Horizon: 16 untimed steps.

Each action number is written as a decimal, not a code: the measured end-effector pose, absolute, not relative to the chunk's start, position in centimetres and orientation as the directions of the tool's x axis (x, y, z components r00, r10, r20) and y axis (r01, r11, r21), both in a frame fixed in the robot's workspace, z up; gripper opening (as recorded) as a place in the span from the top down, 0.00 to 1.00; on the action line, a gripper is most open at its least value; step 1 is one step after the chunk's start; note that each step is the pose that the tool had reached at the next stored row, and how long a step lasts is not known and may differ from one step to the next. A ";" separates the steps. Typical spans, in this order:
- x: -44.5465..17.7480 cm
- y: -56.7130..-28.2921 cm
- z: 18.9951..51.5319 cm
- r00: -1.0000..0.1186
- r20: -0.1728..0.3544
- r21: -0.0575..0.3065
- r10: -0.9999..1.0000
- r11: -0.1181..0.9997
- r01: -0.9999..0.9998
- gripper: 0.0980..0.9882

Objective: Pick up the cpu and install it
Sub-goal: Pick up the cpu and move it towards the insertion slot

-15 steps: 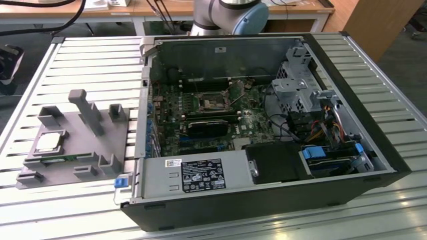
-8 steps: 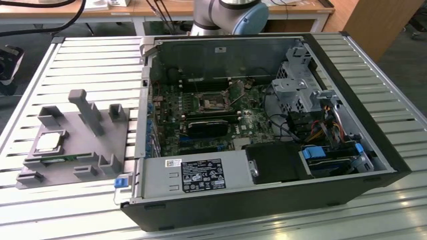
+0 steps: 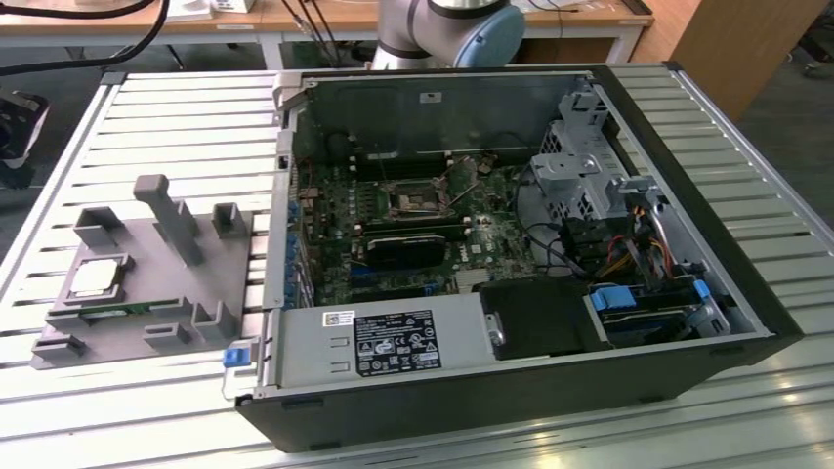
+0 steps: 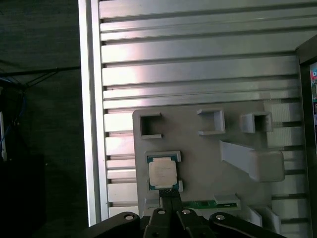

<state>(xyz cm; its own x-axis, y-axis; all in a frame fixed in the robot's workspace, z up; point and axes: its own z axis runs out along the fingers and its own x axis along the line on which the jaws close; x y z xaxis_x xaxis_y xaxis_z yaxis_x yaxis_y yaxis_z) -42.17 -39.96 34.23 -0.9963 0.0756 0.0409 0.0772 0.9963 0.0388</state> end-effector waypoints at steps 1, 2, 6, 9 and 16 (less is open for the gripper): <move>-42.2 -40.0 34.2 -0.996 0.041 0.039 0.076 0.996 0.077 0.99; -42.2 -40.0 34.2 -0.996 0.041 0.039 0.076 0.996 0.077 0.99; -42.2 -40.0 34.0 -0.996 0.041 0.039 0.076 0.996 0.077 0.99; -42.2 -40.0 33.9 -0.996 0.040 0.039 0.076 0.996 0.077 0.99; -42.2 -40.0 33.7 -0.996 0.040 0.039 0.076 0.996 0.077 0.99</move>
<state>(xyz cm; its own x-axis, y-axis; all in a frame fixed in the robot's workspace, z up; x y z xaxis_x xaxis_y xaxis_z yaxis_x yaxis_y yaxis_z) -42.17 -39.96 33.65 -0.9963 0.0756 0.0400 0.0772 0.9963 0.0389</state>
